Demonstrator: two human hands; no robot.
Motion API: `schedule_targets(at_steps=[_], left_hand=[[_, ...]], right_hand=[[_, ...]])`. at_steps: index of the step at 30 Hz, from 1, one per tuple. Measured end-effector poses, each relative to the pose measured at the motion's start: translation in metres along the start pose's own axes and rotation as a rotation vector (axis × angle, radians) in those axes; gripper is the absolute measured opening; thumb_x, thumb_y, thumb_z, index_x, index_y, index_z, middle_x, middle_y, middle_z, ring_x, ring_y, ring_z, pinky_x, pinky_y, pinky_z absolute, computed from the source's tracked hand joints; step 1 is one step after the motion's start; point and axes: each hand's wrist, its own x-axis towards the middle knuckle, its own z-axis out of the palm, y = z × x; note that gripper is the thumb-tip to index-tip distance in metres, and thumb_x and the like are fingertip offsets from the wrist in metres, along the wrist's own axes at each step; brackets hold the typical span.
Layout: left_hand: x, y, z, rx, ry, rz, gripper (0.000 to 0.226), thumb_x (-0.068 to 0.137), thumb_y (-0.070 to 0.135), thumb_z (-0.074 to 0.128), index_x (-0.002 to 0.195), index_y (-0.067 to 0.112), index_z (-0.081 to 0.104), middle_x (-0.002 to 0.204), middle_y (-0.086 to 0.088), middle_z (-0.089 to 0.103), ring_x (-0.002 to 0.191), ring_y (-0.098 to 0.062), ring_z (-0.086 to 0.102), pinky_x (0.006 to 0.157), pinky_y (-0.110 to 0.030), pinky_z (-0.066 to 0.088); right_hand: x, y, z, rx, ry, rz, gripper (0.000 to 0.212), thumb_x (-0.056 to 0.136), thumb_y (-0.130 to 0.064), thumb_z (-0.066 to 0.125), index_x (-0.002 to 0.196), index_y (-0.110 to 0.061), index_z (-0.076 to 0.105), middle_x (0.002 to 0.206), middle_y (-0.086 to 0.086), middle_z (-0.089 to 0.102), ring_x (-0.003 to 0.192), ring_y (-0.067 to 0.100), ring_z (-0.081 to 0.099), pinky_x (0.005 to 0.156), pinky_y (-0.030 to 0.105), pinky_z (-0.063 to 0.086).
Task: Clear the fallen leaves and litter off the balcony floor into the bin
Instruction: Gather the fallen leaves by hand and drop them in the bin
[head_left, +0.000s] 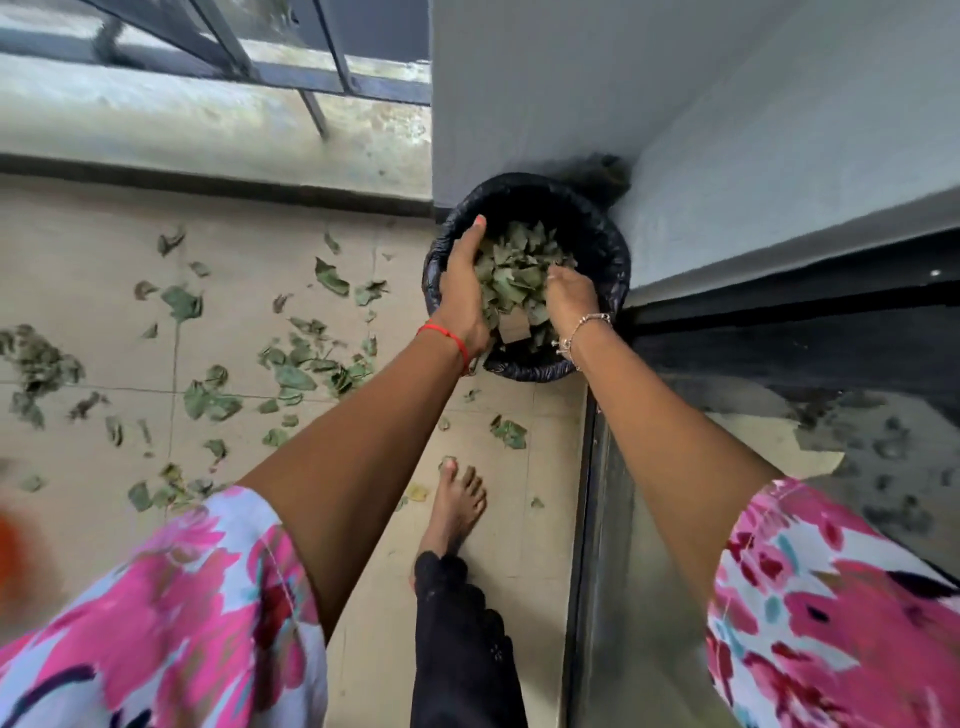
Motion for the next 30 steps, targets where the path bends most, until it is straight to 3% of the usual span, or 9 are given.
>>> schedule_targets(at_steps=[3,5,7,11,15,18,20,23,30], left_hand=[[-0.026,0.015,-0.005,0.007,-0.049,0.031,0.046,0.092,0.044,0.047,0.12,0.009,0.057,0.113,-0.014,0.065,0.099,-0.027,0.065,0.081,-0.034,0.055],[-0.042,0.024,-0.015,0.042,0.024,0.071,0.025,0.097,0.026,0.047,0.103,0.006,0.061,0.091,-0.009,0.065,0.079,-0.021,0.062,0.062,-0.02,0.053],[-0.059,0.031,-0.03,0.05,0.077,0.119,0.02,0.098,0.009,0.044,0.112,0.006,0.057,0.082,-0.002,0.059,0.07,-0.011,0.055,0.05,-0.012,0.046],[-0.095,0.044,-0.076,-0.138,0.041,0.115,0.034,0.099,-0.002,0.029,0.129,-0.002,0.045,0.116,-0.018,0.06,0.102,-0.026,0.061,0.075,-0.022,0.052],[-0.15,0.051,-0.131,-0.269,-0.023,0.158,0.035,0.1,0.004,0.033,0.132,-0.004,0.044,0.115,-0.018,0.061,0.11,-0.027,0.059,0.087,-0.026,0.05],[-0.187,0.046,-0.17,-0.302,-0.009,0.193,0.034,0.1,0.005,0.034,0.129,-0.004,0.048,0.12,-0.021,0.059,0.119,-0.03,0.054,0.093,-0.031,0.046],[-0.211,0.041,-0.203,-0.299,0.025,0.208,0.033,0.099,0.006,0.036,0.128,-0.002,0.051,0.117,-0.018,0.061,0.109,-0.026,0.06,0.088,-0.027,0.05],[-0.235,0.028,-0.254,-0.309,0.103,0.223,0.025,0.096,0.004,0.044,0.117,0.004,0.057,0.092,-0.007,0.065,0.081,-0.015,0.062,0.068,-0.019,0.054],[-0.255,0.0,-0.348,-0.125,0.294,0.169,0.02,0.092,0.0,0.05,0.104,0.014,0.058,0.087,0.0,0.064,0.071,-0.013,0.059,0.066,-0.024,0.048]], right_hand=[[-0.015,-0.006,0.013,0.074,0.096,-0.012,0.04,0.089,0.007,0.036,0.122,0.002,0.056,0.129,0.017,0.055,0.118,0.028,0.051,0.091,0.021,0.038],[-0.031,-0.013,0.027,0.138,0.182,-0.02,0.038,0.086,0.011,0.036,0.116,0.004,0.059,0.123,0.019,0.057,0.114,0.029,0.053,0.088,0.02,0.037],[-0.047,-0.019,0.042,0.229,0.227,-0.037,0.035,0.086,0.01,0.037,0.111,0.006,0.061,0.111,0.017,0.059,0.103,0.027,0.054,0.09,0.023,0.04],[-0.099,-0.039,0.078,0.513,0.099,-0.091,0.02,0.09,0.0,0.045,0.097,0.003,0.064,0.083,0.004,0.06,0.076,0.012,0.054,0.062,0.009,0.043],[-0.168,-0.056,0.124,0.883,-0.19,0.025,0.017,0.088,-0.001,0.051,0.072,-0.004,0.059,0.067,0.007,0.061,0.056,0.013,0.06,0.051,0.019,0.049],[-0.217,-0.053,0.155,0.962,-0.277,0.07,0.018,0.088,-0.004,0.051,0.072,-0.006,0.059,0.06,0.004,0.061,0.048,0.012,0.06,0.044,0.019,0.048],[-0.25,-0.047,0.173,1.041,-0.337,0.144,0.019,0.09,-0.006,0.047,0.074,-0.005,0.057,0.067,0.008,0.06,0.048,0.012,0.06,0.047,0.018,0.049],[-0.287,-0.03,0.199,0.976,-0.341,0.187,0.016,0.091,-0.003,0.046,0.078,-0.003,0.056,0.076,0.013,0.06,0.055,0.016,0.061,0.054,0.02,0.05],[-0.313,0.017,0.233,0.562,-0.265,0.096,0.015,0.087,0.0,0.055,0.073,-0.005,0.059,0.049,0.0,0.064,0.046,0.014,0.063,0.047,0.024,0.051]])
